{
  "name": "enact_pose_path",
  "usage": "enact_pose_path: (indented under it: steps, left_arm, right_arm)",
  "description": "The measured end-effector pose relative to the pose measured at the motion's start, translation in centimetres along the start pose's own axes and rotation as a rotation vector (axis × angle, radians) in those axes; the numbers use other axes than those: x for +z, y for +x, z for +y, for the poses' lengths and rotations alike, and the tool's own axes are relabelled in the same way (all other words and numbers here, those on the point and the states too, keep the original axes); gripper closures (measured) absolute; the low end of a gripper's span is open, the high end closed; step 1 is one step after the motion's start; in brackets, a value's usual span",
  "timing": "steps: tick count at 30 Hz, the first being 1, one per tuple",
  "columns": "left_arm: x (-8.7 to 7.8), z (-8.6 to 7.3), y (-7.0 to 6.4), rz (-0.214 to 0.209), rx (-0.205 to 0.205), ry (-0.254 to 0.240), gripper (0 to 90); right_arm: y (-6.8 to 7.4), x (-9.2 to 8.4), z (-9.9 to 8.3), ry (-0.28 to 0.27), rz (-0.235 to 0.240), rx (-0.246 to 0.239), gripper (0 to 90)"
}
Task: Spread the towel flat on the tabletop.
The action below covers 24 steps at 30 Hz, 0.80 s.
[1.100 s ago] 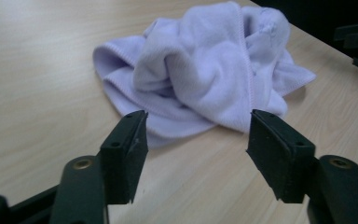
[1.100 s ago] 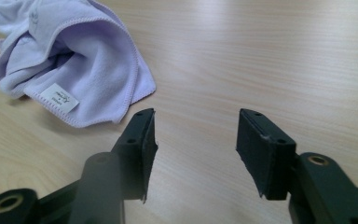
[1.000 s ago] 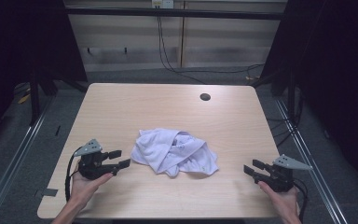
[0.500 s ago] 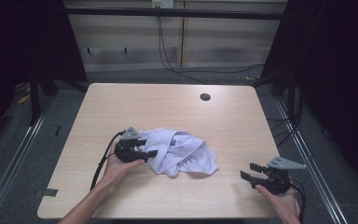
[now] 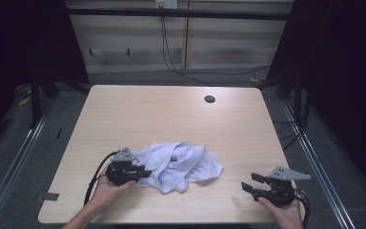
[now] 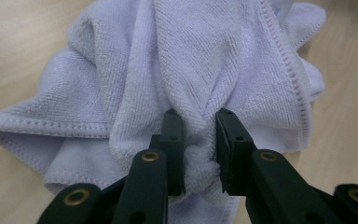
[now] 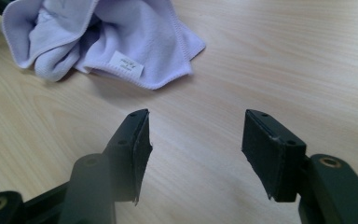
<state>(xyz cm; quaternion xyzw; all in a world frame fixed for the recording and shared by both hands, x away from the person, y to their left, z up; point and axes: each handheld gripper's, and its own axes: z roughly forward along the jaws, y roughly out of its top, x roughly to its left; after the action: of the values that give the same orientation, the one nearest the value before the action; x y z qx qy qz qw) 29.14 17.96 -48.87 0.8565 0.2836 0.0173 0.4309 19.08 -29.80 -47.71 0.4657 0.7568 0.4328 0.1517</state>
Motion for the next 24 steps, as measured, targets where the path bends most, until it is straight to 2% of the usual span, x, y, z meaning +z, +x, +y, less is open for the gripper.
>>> enact_pose_path:
  steps: [2,3,4,5,6,7,9,10,11,12,14,15,16,18,19,20,22,24]
  left_arm:
    - [-0.9,-0.7,-1.2,-0.018,-0.007,0.018,74.4]
    - [-0.9,-0.7,-1.2,-0.018,-0.007,0.018,73.7]
    - [-1.5,-1.0,-1.7,-0.046,-0.025,0.018,72.3]
    - [-1.5,-1.0,-1.7,-0.046,-0.025,0.018,69.8]
    - [-1.9,-1.1,-2.0,-0.064,-0.023,0.011,65.5]
    - [-2.4,-1.0,-2.4,-0.067,-0.003,-0.011,62.1]
    - [-2.6,-0.8,-2.4,-0.06,0.0,-0.023,51.5]
    - [-3.0,0.0,-2.1,-0.045,0.003,-0.068,47.1]
    - [-3.0,0.0,-2.1,-0.045,0.003,-0.068,45.0]
    - [-3.0,0.5,-1.7,-0.046,-0.011,-0.097,45.0]
    - [-2.7,1.7,-0.9,-0.034,-0.012,-0.114,41.8]
    - [-2.4,2.5,-0.5,-0.033,-0.017,-0.131,41.7]
    - [-2.0,3.3,0.1,-0.056,-0.042,-0.157,42.0]
    - [-1.2,3.8,0.5,-0.059,-0.04,-0.123,42.6]
    - [-1.2,3.8,0.5,-0.059,-0.04,-0.123,42.6]
    - [-0.6,3.7,0.7,-0.068,-0.053,-0.099,41.9]
    - [-0.1,3.0,0.6,-0.089,-0.049,-0.082,41.8]
    - [0.3,2.4,0.1,-0.099,-0.035,-0.047,42.3]
  right_arm:
    - [0.5,0.3,0.1,0.014,0.018,0.006,41.0]
    - [0.8,0.4,0.2,0.011,0.027,0.007,40.9]
    - [1.1,0.6,0.4,0.002,0.035,0.008,40.2]
    - [1.1,0.6,0.4,0.002,0.035,0.008,40.2]
    - [2.0,1.0,1.1,-0.006,0.054,-0.011,39.8]
    - [2.3,1.2,1.3,-0.009,0.062,-0.018,39.7]
    - [2.6,1.4,1.7,-0.012,0.07,-0.025,38.8]
    - [3.0,2.1,2.5,-0.02,0.093,-0.033,38.3]
    - [3.0,2.1,2.5,-0.02,0.093,-0.033,38.3]
    - [3.2,2.5,2.9,-0.02,0.104,-0.028,38.1]
    - [3.6,3.7,4.2,-0.004,0.106,-0.076,37.3]
    - [3.7,4.1,4.7,-0.013,0.116,-0.082,36.8]
    - [4.3,5.2,6.3,-0.034,0.15,-0.089,36.6]
    - [4.8,6.4,8.0,-0.05,0.172,-0.107,36.0]
    - [4.8,6.4,8.0,-0.05,0.172,-0.107,36.0]
    - [5.4,7.9,9.4,-0.048,0.209,-0.114,35.0]
    - [5.7,8.5,9.6,-0.045,0.221,-0.115,34.5]
    - [6.9,10.6,9.7,-0.023,0.254,-0.152,34.2]
